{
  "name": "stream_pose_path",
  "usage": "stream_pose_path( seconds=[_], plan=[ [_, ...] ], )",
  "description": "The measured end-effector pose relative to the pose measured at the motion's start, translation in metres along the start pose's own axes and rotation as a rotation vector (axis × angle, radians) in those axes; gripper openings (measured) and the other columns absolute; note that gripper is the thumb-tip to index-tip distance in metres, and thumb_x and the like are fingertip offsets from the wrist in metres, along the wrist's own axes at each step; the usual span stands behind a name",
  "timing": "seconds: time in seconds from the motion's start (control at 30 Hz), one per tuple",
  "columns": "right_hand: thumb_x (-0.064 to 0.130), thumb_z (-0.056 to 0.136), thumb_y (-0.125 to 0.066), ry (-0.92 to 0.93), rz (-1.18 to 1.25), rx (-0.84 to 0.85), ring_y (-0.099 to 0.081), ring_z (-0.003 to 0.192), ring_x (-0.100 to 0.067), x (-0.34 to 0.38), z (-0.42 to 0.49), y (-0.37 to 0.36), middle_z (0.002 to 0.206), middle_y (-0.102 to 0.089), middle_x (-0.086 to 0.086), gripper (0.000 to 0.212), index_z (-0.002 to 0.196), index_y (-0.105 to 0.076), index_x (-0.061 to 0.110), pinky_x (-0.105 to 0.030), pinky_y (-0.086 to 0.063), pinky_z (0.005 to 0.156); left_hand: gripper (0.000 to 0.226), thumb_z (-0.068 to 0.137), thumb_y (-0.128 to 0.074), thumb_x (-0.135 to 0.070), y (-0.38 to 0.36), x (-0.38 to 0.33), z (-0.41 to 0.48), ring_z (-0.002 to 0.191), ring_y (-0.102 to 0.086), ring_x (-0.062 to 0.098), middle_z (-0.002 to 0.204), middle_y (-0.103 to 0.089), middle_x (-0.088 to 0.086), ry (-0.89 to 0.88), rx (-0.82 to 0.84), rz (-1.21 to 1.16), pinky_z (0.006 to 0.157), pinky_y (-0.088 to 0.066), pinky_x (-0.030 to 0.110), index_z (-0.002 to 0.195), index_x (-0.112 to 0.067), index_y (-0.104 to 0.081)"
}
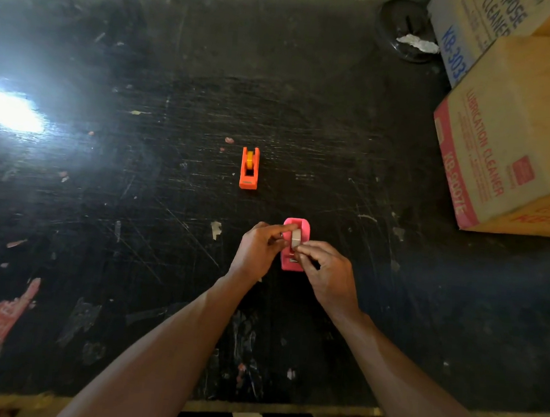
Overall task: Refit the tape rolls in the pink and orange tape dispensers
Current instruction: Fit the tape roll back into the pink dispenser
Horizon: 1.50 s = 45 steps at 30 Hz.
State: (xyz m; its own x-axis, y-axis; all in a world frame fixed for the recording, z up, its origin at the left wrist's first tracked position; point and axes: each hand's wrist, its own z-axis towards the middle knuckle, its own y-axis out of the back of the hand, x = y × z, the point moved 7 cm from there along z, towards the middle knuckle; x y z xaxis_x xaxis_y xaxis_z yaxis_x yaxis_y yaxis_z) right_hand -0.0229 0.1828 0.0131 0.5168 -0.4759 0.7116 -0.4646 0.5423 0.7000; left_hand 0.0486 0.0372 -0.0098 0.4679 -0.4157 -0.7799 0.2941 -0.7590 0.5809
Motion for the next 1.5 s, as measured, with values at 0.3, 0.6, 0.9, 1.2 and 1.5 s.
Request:
stream_pose_path(
  seconds=[0.3,0.6,0.9,1.2,1.5],
  plan=[
    [0.005,0.089,-0.076,0.017,0.002,0.002,-0.068,0.103,-0.004,-0.001,-0.008,-0.003,0.115,-0.076,-0.001,0.023,0.111,-0.079,0.011,-0.011,-0.049,0.095,0.043,0.098,-0.067,-0.007,-0.001,0.005,0.004,0.086,-0.059,0.003,0.106,-0.06,-0.002,0.033,0.031,-0.044,0.084,-0.048,0.016,0.134,-0.031,-0.068],
    [0.007,0.085,-0.08,0.094,-0.112,0.046,-0.069,0.107,-0.014,0.0,-0.021,-0.01,0.116,-0.076,-0.003,0.025,0.11,-0.079,0.012,-0.018,-0.047,0.096,0.043,0.098,-0.067,-0.007,-0.002,0.008,0.003,0.086,-0.06,0.004,0.105,-0.061,-0.002,0.044,0.026,-0.071,0.088,-0.05,0.018,0.133,-0.031,-0.069],
    [0.018,0.096,-0.065,0.217,-0.231,0.092,-0.063,0.122,-0.02,-0.008,-0.034,-0.018,0.134,-0.068,-0.007,0.036,0.131,-0.069,0.012,-0.031,-0.05,0.106,0.043,0.098,-0.067,-0.007,0.0,0.006,0.005,0.095,-0.062,0.008,0.112,-0.064,0.002,0.067,0.046,-0.081,0.094,-0.053,0.024,0.134,-0.031,-0.067],
    [0.016,0.098,-0.061,0.157,-0.258,0.123,-0.055,0.13,-0.021,-0.004,-0.041,-0.013,0.144,-0.059,-0.007,0.041,0.139,-0.062,0.016,-0.032,-0.049,0.107,0.046,0.098,-0.067,-0.008,-0.002,0.004,0.004,0.104,-0.065,0.012,0.116,-0.065,0.005,0.074,0.045,-0.043,0.101,-0.056,0.032,0.137,-0.033,-0.066],
    [0.037,0.095,-0.07,-0.306,-0.022,0.013,-0.044,0.142,-0.018,0.001,-0.048,-0.015,0.155,-0.048,-0.004,0.07,0.155,-0.04,0.019,-0.029,-0.036,0.113,0.05,0.097,-0.067,-0.006,0.007,0.005,-0.005,0.099,-0.067,0.007,0.106,-0.07,0.001,0.048,0.03,-0.073,0.104,-0.054,0.032,0.141,-0.03,-0.062]
  ],
)
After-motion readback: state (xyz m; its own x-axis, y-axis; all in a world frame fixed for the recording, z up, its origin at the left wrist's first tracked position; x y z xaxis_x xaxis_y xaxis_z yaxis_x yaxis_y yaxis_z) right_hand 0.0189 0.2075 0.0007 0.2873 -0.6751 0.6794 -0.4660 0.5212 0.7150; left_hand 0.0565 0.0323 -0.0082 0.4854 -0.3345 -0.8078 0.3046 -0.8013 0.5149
